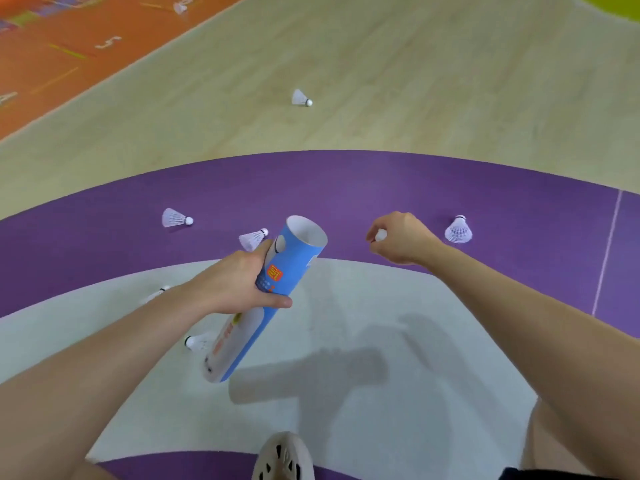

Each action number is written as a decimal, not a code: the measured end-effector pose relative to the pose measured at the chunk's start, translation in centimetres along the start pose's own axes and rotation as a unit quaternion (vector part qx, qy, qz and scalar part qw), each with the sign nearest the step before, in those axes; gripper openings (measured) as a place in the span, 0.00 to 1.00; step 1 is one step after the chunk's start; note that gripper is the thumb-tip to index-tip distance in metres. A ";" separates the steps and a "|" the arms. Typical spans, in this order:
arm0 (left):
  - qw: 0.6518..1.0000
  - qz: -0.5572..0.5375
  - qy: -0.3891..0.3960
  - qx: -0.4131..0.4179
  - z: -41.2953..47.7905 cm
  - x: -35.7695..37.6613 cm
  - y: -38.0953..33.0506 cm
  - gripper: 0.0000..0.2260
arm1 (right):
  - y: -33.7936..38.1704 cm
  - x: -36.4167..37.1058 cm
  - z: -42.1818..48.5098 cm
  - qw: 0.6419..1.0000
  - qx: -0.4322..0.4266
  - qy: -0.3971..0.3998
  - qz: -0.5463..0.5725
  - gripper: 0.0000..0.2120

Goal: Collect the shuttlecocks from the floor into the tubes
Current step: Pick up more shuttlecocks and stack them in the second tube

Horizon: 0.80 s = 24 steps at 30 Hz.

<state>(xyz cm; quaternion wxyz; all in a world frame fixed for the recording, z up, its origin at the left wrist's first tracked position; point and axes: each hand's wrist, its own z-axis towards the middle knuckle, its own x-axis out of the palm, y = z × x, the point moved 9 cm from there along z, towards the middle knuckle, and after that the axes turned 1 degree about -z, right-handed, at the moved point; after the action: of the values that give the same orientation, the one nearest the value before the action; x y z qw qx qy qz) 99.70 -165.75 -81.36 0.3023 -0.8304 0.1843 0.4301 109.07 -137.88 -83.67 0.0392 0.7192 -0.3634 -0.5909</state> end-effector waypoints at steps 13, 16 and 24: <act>0.980 0.117 -0.013 0.158 14.3 2.8 -15.6 0.31 | -18.4 3.6 -2.9 0.969 0.236 -0.062 0.030 0.20; 0.981 0.089 -0.001 0.173 16.7 4.0 -17.8 0.31 | -20.7 4.3 -2.9 0.944 0.292 -0.097 0.118 0.24; 0.981 0.071 -0.010 0.177 20.4 6.5 -16.0 0.31 | -21.3 6.5 0.1 0.814 0.339 -0.197 0.428 0.30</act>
<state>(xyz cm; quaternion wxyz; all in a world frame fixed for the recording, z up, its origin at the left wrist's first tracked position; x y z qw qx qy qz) 100.10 -140.57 -90.41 0.4151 -0.7441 0.3136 0.4191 119.40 -125.95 -99.34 -0.0309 0.3268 -0.8119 -0.4828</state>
